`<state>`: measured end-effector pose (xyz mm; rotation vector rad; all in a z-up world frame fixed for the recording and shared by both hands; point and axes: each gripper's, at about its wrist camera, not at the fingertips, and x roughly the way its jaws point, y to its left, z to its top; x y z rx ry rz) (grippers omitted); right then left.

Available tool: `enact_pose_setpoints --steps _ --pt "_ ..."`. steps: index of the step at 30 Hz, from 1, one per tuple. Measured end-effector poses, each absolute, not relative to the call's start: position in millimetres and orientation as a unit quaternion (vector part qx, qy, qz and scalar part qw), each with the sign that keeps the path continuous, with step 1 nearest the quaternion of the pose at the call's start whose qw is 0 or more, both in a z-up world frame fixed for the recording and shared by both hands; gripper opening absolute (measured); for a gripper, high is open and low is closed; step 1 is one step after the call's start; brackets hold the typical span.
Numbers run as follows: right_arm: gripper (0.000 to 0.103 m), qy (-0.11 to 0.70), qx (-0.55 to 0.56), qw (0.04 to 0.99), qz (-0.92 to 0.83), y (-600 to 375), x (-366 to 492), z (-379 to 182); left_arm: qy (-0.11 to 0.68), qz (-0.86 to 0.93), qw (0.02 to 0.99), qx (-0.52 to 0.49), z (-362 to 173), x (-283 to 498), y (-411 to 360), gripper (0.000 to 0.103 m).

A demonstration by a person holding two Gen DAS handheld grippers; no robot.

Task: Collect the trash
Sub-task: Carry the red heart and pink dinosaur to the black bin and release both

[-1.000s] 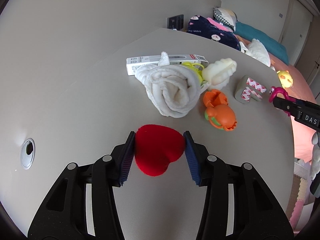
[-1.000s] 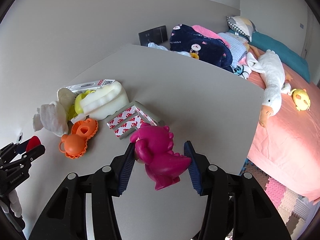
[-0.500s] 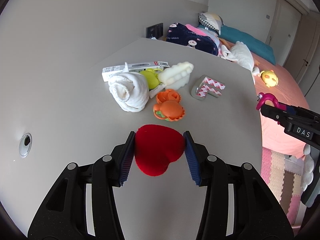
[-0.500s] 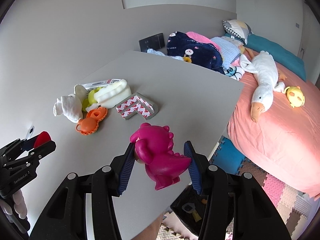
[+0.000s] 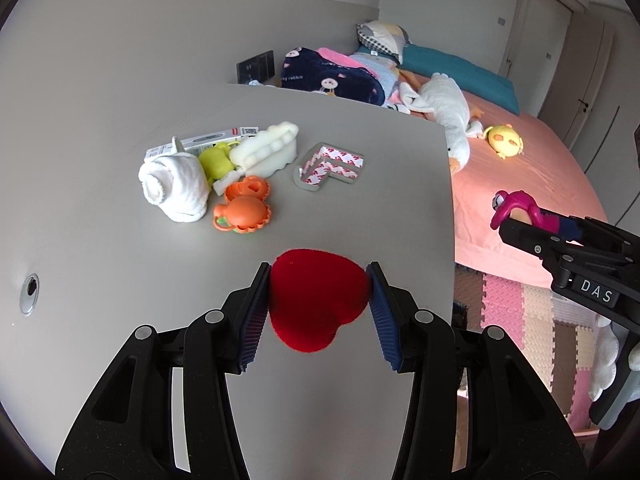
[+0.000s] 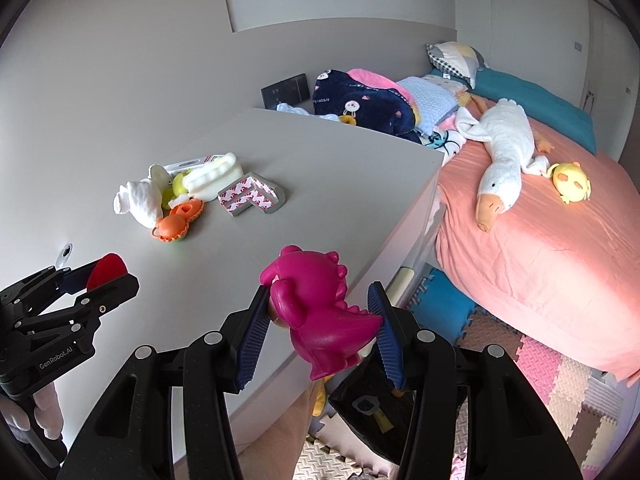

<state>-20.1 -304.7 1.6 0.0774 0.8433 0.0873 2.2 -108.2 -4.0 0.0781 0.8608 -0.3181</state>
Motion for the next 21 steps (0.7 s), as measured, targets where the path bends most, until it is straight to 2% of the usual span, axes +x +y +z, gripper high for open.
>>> enact_pose_setpoints --steps 21 --pt "0.051 0.402 0.062 0.913 -0.037 -384 -69 1 0.419 -0.242 0.872 0.074 -6 -19 -213 0.047"
